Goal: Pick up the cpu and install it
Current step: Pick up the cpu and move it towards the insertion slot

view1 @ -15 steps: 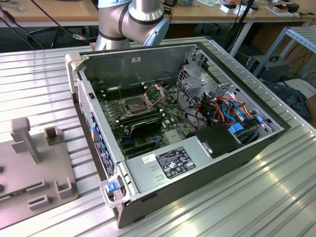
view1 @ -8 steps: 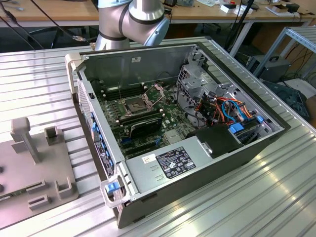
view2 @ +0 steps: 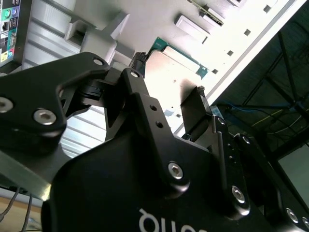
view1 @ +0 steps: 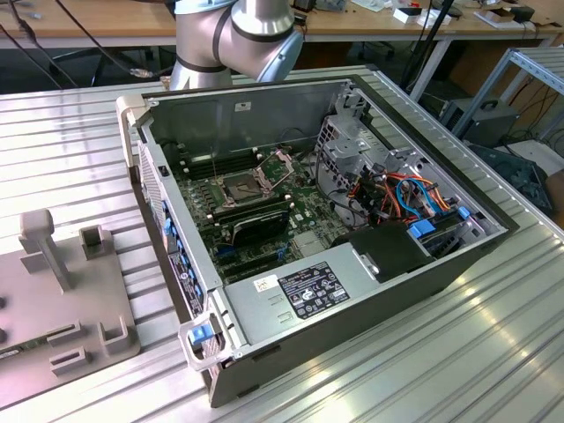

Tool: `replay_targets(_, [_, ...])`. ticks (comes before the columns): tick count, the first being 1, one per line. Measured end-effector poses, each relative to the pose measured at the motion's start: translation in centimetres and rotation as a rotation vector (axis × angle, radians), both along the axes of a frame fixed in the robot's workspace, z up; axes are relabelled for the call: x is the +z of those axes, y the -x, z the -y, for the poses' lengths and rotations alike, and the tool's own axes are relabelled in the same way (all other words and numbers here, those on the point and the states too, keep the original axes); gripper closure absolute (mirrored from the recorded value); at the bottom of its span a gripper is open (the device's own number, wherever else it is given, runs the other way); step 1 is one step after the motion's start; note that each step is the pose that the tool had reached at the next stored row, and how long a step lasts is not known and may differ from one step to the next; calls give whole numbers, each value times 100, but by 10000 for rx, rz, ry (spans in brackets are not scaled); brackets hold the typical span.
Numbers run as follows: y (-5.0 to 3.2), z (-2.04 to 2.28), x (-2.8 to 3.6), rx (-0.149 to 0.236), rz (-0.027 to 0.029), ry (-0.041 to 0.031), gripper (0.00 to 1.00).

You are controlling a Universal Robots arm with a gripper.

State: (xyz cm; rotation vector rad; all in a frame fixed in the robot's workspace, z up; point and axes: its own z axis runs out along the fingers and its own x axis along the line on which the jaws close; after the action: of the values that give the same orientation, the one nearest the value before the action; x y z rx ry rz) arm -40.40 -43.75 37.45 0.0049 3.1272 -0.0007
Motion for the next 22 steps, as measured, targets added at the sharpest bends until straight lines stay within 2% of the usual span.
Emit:
replay_targets(2, [-21,0,0,0,0,0,45])
replay_targets(22, [-45,1,19,2,0,0,45])
